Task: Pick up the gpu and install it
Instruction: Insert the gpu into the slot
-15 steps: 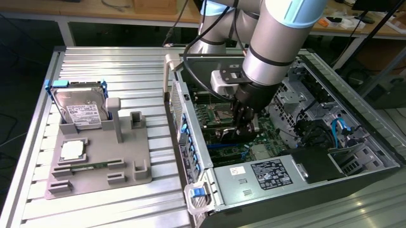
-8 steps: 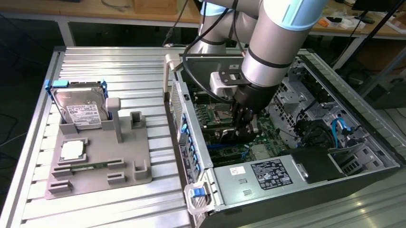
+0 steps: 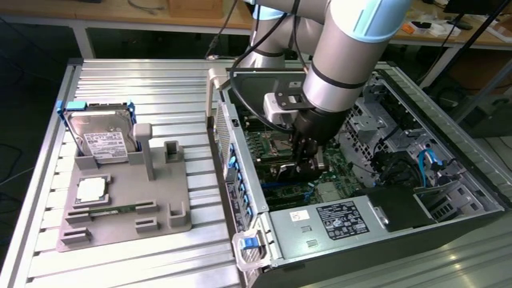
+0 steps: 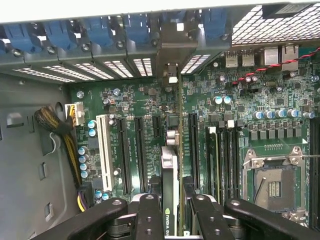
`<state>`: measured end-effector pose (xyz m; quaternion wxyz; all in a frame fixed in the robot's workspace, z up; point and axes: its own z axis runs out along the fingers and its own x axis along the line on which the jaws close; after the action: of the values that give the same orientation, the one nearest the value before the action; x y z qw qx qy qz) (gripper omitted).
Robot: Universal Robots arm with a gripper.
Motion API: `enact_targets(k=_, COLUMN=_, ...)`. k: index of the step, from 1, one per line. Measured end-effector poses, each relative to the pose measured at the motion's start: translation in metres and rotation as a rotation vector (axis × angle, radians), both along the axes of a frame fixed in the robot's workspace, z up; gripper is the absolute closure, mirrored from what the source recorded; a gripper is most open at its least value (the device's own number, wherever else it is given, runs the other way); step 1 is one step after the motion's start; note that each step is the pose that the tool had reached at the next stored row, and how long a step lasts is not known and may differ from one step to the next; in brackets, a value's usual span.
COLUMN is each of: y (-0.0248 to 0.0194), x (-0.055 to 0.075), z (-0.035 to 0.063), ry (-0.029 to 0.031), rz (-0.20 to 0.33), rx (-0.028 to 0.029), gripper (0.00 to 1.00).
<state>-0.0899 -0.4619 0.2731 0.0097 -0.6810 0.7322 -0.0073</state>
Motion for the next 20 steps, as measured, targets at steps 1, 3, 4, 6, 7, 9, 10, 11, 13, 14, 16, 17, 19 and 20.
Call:
enact_targets(k=1, y=0.0, x=-0.0005, z=-0.0003, ry=0.0, rz=0.0, rx=0.0002, gripper=0.73)
enact_targets(k=3, y=0.0, x=-0.0023, z=-0.0007, ry=0.0, rz=0.0, rx=0.0004, gripper=0.73)
enact_targets(k=4, y=0.0, x=-0.0033, z=-0.0008, ry=0.0, rz=0.0, rx=0.0004, gripper=0.73)
enact_targets(k=6, y=0.0001, x=-0.0044, z=-0.001, ry=-0.0001, rz=0.0, rx=0.0008, gripper=0.73)
enact_targets(k=7, y=0.0001, x=-0.0045, z=-0.001, ry=-0.0001, rz=0.0, rx=0.0009, gripper=0.73)
enact_targets(k=9, y=0.0, x=-0.0047, z=-0.0009, ry=0.0, rz=0.0, rx=0.0008, gripper=0.73)
enact_targets(k=10, y=0.0, x=-0.0047, z=-0.0009, ry=0.0, rz=0.0, rx=0.0008, gripper=0.73)
enact_targets(k=11, y=0.0, x=-0.0047, z=-0.0009, ry=0.0, rz=0.0, rx=0.0009, gripper=0.73)
enact_targets(k=13, y=0.0, x=-0.0047, z=-0.0009, ry=0.0024, rz=0.0, rx=0.0027, gripper=0.73)
enact_targets(k=14, y=0.0, x=-0.0046, z=-0.001, ry=0.0047, rz=0.0, rx=0.0041, gripper=0.73)
enact_targets(k=16, y=0.0, x=-0.0046, z=-0.0009, ry=0.0087, rz=0.0, rx=0.0073, gripper=0.73)
enact_targets(k=17, y=0.0, x=-0.0046, z=-0.0009, ry=0.01, rz=0.0, rx=0.009, gripper=0.73)
enact_targets(k=19, y=0.0, x=-0.0046, z=-0.001, ry=0.0102, rz=0.0, rx=0.0103, gripper=0.73)
enact_targets(k=20, y=0.0, x=-0.0046, z=-0.0011, ry=0.0102, rz=0.0, rx=0.0104, gripper=0.73)
